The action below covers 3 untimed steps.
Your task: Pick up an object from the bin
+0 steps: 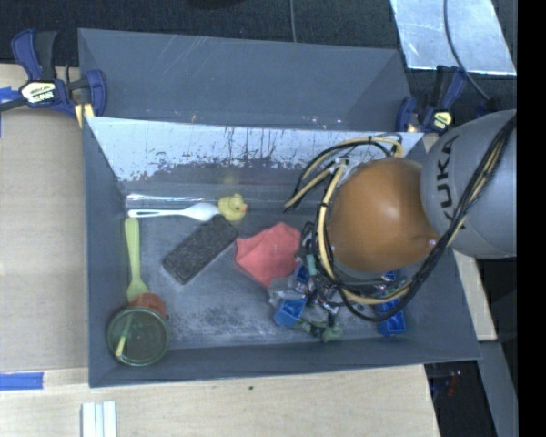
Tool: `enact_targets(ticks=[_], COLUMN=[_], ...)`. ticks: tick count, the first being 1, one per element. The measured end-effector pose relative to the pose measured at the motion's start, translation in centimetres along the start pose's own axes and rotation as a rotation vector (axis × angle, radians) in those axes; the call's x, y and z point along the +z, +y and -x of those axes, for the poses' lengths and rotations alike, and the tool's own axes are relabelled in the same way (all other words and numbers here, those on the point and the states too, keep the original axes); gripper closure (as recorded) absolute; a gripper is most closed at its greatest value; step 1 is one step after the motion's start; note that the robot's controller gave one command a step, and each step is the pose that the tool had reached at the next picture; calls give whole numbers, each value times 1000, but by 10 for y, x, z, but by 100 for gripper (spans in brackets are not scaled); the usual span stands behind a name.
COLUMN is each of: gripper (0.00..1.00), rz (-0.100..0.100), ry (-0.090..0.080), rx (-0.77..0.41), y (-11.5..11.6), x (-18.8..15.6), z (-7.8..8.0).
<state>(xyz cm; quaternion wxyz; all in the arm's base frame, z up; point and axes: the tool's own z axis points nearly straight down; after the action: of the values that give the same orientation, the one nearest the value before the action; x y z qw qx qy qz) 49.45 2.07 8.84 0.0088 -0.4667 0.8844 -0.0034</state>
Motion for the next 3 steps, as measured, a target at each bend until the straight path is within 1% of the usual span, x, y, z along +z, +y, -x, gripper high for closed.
enact_targets(ticks=[2, 3], gripper=[100, 100], rz=[0, 1], ry=[0, 0], rx=[3, 4], y=[-1, -1], x=[-34, -66], z=[0, 0])
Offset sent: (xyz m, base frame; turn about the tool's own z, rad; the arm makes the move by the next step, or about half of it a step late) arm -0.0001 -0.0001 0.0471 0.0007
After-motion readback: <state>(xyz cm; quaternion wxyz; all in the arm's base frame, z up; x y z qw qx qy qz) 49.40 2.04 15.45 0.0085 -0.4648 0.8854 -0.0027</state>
